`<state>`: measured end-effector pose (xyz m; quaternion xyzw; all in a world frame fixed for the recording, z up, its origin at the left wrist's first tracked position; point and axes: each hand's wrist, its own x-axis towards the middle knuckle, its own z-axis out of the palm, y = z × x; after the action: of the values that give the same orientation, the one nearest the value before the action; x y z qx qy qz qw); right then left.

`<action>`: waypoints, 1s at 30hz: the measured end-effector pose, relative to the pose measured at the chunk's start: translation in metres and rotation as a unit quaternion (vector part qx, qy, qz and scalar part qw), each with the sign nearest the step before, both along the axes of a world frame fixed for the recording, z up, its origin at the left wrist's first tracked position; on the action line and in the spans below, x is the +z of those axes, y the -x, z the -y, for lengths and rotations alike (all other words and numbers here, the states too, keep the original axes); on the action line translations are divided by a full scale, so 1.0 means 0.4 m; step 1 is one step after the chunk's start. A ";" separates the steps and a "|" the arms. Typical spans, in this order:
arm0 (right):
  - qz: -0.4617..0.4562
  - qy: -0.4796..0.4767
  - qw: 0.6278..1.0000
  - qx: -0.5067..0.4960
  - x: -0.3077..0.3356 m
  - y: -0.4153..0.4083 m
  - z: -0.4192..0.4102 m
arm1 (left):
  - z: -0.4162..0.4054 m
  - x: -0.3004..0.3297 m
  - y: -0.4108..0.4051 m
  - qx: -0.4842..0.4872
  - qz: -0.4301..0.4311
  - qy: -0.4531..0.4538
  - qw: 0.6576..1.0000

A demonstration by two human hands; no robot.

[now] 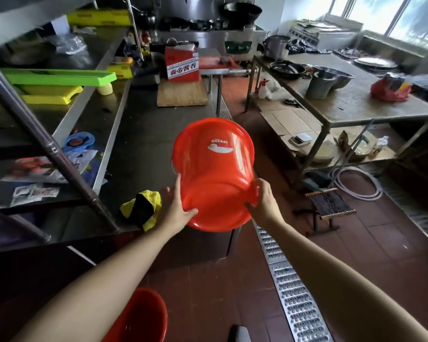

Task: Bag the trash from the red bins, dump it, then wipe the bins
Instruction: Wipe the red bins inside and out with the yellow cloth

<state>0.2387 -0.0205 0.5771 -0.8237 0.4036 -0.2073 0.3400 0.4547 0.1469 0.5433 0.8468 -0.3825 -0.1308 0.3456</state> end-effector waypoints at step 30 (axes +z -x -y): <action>-0.259 0.252 0.923 0.134 -0.264 0.005 -0.083 | 0.381 0.135 -0.178 -0.065 0.288 -0.138 0.945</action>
<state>0.2368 0.0126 0.4717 -0.9536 0.2977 -0.0340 0.0292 0.5259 -0.0054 0.5972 0.8612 -0.4979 0.0454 0.0911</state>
